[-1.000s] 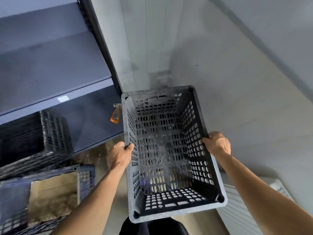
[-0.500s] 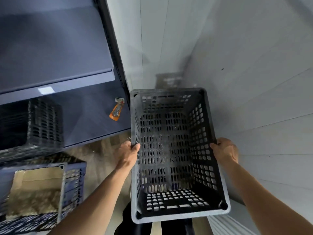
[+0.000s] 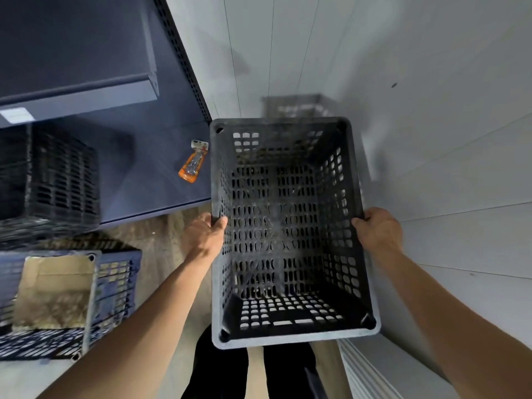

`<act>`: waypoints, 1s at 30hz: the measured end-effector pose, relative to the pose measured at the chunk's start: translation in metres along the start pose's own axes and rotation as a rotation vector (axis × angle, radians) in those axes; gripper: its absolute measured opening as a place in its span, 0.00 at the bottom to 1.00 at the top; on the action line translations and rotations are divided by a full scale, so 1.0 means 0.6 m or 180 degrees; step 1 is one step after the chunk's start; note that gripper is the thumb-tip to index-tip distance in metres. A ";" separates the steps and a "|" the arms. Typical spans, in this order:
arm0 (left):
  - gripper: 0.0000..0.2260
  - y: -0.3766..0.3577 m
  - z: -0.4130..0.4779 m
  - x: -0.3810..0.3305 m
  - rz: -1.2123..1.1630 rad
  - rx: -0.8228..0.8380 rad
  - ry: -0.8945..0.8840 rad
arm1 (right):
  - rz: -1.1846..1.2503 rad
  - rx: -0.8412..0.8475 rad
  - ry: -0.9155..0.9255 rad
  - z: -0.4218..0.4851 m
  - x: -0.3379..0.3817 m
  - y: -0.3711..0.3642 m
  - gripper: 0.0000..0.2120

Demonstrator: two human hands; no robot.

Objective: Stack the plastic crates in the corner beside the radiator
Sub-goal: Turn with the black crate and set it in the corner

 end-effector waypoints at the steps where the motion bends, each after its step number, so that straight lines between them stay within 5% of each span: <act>1: 0.19 -0.002 0.001 -0.002 0.0023 0.0002 0.0049 | 0.0031 0.0003 -0.0002 0.000 -0.001 0.000 0.10; 30: 0.13 -0.028 0.012 0.021 -0.0790 0.0039 0.0147 | 0.0118 -0.0025 0.0028 0.015 -0.005 -0.005 0.08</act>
Point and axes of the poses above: each hand's wrist, its own z-axis towards the middle knuckle, its own y-axis out of the back of the hand, x = y × z, the point moved 2 cm from there along z, towards the middle knuckle, and after that the axes turned 14 degrees about -z, right-handed, at the moved point
